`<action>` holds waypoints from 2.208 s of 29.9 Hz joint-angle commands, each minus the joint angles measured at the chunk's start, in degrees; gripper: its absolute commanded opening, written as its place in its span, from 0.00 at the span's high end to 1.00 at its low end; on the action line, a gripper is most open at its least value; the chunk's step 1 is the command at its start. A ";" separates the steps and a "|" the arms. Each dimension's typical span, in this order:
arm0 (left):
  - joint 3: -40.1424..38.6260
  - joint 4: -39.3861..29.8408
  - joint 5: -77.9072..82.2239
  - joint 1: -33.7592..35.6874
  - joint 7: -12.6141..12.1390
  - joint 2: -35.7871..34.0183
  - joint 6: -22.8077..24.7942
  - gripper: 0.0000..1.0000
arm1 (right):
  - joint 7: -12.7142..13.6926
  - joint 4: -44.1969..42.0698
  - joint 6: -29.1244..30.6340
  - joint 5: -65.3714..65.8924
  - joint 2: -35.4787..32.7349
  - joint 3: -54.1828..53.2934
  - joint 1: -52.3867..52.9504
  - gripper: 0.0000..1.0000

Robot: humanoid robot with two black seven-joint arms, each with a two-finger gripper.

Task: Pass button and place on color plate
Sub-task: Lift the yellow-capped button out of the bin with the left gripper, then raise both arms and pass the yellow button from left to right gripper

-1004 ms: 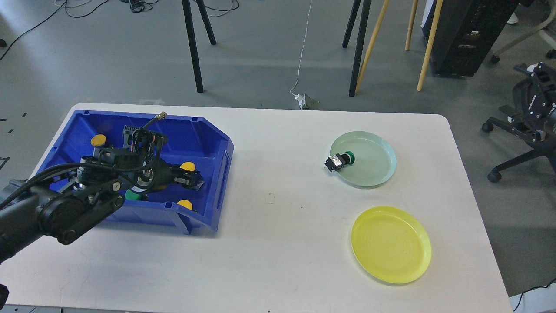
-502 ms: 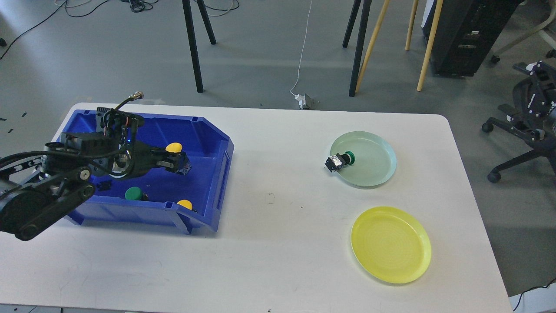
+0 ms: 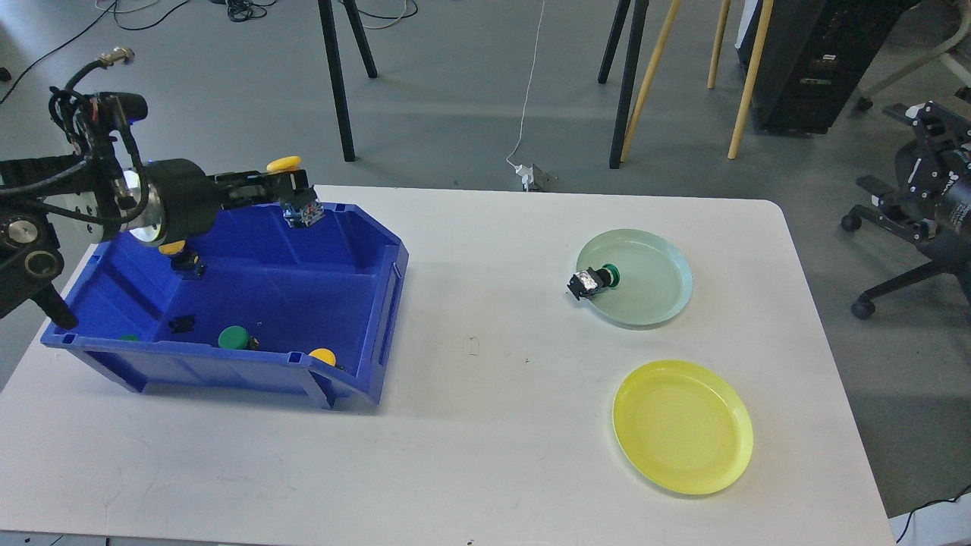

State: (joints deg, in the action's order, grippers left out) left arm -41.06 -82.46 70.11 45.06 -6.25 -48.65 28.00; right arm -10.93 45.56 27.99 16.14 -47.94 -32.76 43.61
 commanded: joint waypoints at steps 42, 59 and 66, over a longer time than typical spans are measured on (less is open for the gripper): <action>0.28 33.77 -41.54 21.38 -7.73 42.14 0.00 0.73 | -2.61 24.58 -6.72 2.32 12.78 -2.57 5.52 0.02; 0.37 37.55 -43.12 24.37 -7.73 46.01 0.00 0.73 | -2.96 24.58 -8.31 2.41 14.80 -2.40 7.80 0.06; 0.37 38.61 -43.12 24.11 -7.73 46.27 0.00 0.73 | -3.92 24.75 -8.31 2.41 14.81 -2.31 7.72 0.16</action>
State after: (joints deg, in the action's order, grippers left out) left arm -40.70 -44.28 26.97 69.24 -13.97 -2.41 28.00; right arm -14.18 70.25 19.69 18.55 -33.19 -35.15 51.41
